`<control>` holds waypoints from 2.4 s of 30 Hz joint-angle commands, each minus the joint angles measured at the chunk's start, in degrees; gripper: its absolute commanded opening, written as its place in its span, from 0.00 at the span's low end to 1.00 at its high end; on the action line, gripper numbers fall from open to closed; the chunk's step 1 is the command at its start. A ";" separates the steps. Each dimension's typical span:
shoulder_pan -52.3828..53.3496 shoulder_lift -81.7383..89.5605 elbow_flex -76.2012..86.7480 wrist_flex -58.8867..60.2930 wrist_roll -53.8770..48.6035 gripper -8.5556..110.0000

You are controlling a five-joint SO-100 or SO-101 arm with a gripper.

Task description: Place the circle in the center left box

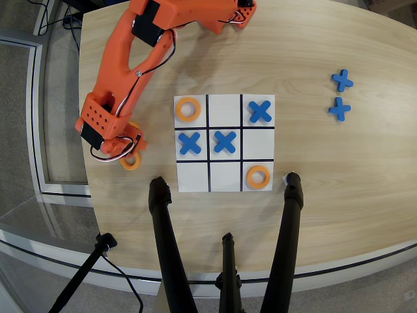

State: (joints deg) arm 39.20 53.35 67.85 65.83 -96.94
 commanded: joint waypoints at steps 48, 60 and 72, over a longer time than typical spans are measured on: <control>-58.36 60.21 49.04 -5.89 37.79 0.07; -57.13 38.76 38.58 -17.75 36.65 0.07; -56.78 26.98 31.46 -17.23 36.56 0.07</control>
State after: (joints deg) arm -18.11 80.60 101.78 48.87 -60.21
